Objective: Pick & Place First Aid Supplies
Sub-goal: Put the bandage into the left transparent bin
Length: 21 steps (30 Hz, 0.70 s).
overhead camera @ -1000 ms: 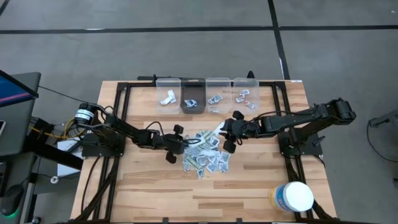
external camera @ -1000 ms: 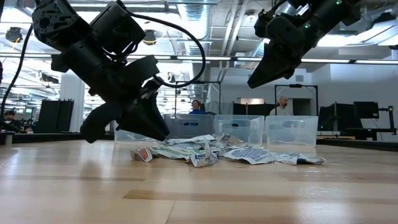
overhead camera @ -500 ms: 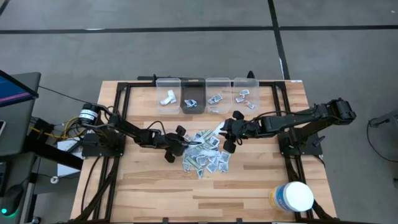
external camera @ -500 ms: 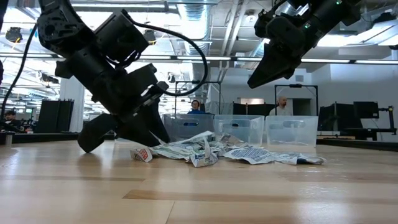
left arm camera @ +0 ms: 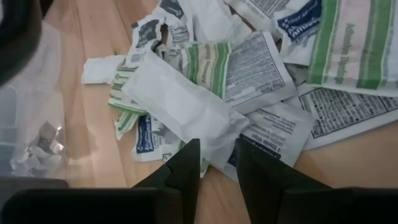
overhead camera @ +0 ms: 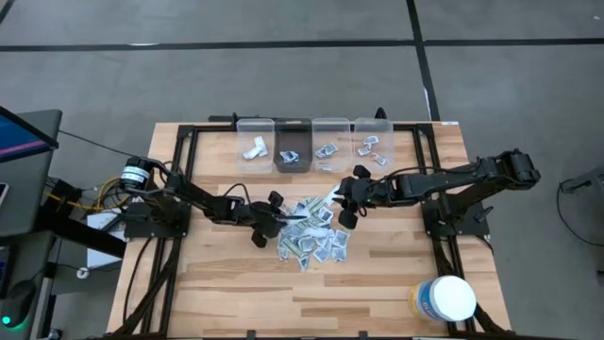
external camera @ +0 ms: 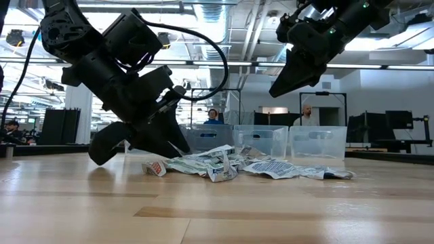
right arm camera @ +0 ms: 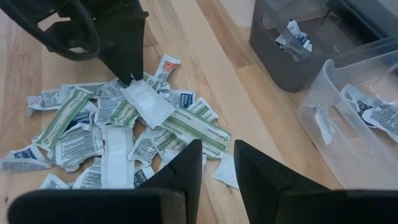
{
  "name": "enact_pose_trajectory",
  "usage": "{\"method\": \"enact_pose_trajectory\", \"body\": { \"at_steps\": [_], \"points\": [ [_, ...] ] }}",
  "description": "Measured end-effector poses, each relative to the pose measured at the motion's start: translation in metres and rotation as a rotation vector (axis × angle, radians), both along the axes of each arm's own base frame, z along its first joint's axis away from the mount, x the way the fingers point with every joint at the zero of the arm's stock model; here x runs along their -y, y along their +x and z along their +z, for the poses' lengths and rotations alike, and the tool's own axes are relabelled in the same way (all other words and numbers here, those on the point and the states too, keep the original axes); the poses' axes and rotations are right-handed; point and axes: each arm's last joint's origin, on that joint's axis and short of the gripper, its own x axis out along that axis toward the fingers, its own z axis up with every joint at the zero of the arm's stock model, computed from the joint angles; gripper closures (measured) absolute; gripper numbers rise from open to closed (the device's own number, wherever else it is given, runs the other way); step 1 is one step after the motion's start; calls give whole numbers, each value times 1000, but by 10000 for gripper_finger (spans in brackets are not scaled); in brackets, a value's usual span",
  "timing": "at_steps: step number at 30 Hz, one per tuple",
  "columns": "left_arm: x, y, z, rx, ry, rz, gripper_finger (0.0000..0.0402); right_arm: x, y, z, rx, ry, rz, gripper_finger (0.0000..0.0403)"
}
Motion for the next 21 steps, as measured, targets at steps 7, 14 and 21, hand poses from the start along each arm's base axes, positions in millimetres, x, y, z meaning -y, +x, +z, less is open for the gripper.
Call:
{"method": "enact_pose_trajectory", "body": {
  "at_steps": [7, 14, 21],
  "points": [
    [-7, 1, 0, -3, -23, -10, 300, 0, 0, 0, -1, -4, 4, 315],
    [-8, 2, -2, -14, -74, -79, 300, 2, 0, 0, -5, -5, -2, 315],
    [-4, 7, -15, -37, -92, -116, 332, 3, 0, 0, -7, -4, -8, 315]
  ]
}}
